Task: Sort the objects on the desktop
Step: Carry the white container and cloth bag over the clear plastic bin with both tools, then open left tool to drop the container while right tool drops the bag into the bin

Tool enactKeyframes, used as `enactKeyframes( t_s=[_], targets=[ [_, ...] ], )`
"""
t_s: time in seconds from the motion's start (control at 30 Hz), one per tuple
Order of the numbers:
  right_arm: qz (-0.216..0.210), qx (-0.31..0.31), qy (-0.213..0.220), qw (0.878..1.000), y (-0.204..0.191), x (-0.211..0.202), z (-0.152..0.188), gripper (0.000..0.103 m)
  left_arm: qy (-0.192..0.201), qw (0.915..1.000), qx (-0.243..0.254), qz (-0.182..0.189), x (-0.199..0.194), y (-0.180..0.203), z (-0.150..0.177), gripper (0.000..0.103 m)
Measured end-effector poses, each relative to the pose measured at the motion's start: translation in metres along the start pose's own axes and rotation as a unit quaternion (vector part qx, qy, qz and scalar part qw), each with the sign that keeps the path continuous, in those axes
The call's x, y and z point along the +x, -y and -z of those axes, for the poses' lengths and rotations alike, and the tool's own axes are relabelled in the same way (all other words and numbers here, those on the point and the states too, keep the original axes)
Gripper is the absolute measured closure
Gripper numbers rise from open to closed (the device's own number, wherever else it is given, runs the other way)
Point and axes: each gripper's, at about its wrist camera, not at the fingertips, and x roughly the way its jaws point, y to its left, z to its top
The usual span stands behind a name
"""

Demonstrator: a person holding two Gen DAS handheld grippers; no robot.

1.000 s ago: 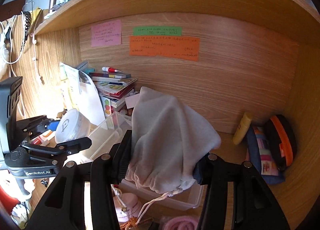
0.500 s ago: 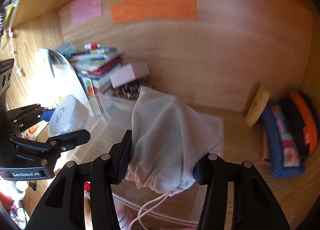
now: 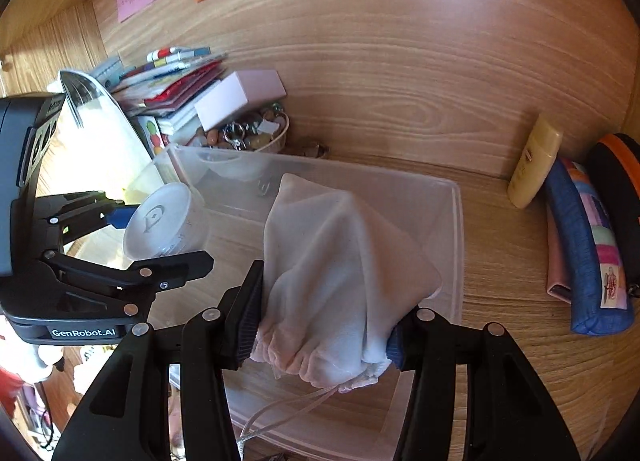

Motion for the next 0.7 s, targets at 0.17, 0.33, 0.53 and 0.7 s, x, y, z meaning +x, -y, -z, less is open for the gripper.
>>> enactKeyframes(
  t_s=[0.17,0.33,0.53,0.7],
  targets=[
    [0.003,-0.006,-0.012,1.0,-0.0021,0.0033,-0.0028,0.055,-0.004,0.9999,0.014,-0.007,0.0034,0.0014,-0.0014,0.038],
    [0.02,-0.024,-0.017,0.999,-0.0082,0.0049,-0.0042,0.055,-0.001,0.9996,0.026,-0.015,0.0066,0.0021,-0.0018,0.038],
    [0.028,-0.027,-0.016,0.999,-0.0073,0.0048,-0.0043,0.055,0.006,0.9994,0.029,-0.016,0.0071,0.0022,-0.0007,0.038],
    [0.029,-0.035,-0.018,0.999,-0.0074,0.0056,-0.0045,0.054,0.01,0.9994,0.026,-0.018,0.008,-0.0016,0.0007,0.038]
  ],
)
